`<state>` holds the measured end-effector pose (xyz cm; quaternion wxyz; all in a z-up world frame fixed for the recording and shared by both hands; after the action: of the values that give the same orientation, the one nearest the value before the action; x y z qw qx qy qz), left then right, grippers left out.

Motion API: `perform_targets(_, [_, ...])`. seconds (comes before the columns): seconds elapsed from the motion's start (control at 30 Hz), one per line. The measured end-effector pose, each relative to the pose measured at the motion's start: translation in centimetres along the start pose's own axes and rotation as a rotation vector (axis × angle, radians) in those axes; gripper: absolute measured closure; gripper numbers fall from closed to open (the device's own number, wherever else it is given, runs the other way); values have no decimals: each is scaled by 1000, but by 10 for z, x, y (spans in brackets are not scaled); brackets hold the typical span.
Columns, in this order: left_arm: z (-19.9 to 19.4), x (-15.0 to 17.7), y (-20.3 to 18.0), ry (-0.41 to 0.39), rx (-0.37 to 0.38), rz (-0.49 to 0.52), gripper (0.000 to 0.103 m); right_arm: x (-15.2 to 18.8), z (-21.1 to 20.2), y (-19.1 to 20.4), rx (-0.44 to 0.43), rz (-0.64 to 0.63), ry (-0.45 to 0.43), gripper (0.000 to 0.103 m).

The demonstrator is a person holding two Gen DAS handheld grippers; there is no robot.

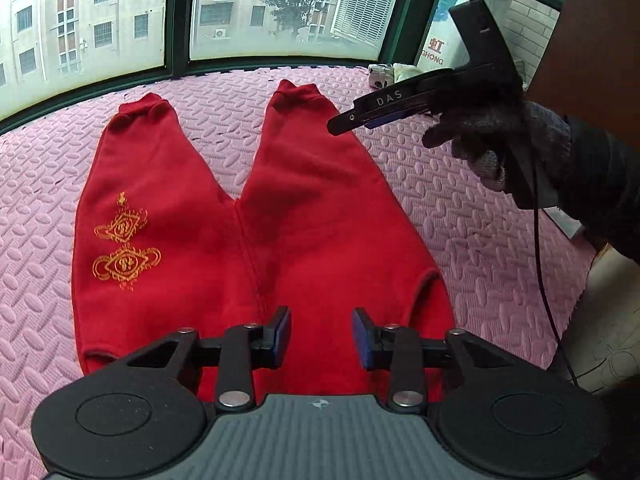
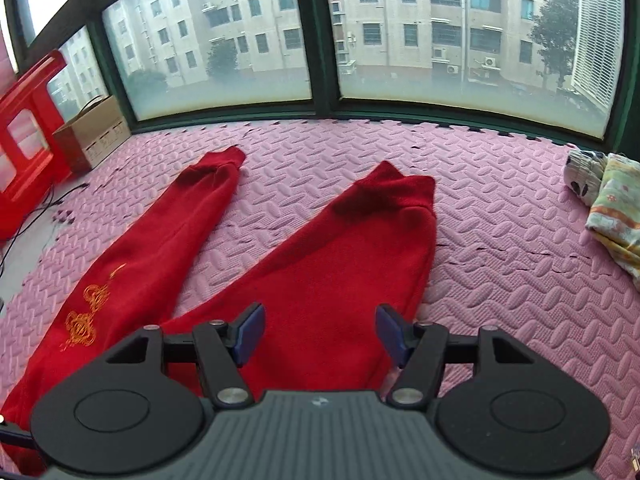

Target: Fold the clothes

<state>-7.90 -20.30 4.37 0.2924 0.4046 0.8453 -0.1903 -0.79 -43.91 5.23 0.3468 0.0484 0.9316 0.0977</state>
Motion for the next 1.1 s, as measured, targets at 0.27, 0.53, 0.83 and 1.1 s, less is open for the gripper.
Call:
perform_targets(0.27, [-10,21,4,-5,-13,-61,71,64,-25,72,-124,-211,137,40])
perform_targets(0.53, [-35,27,8,-67,-31,-93,71,112,-43,106,-122,-388,184,39])
perform_targets(0.83, [-37,30,62,-63,-256,-237,71,114,-46,116,-150,-399,179,36])
perform_targets(1.1, [-28,34,83,-52,-322,-285,76,111,-45,115,-158,-386,177,34])
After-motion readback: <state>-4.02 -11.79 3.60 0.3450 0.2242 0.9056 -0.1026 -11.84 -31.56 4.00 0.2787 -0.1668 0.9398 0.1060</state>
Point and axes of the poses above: each gripper's, at about its wrist camera, not at the fingertips, and z roughly the way its jaws point, y to its left, x to its underside, the point moved 2 cm from there along z, roughly the way its jaws point, and after that the axes turned 9 degrees about z, right-handed, at the moved point
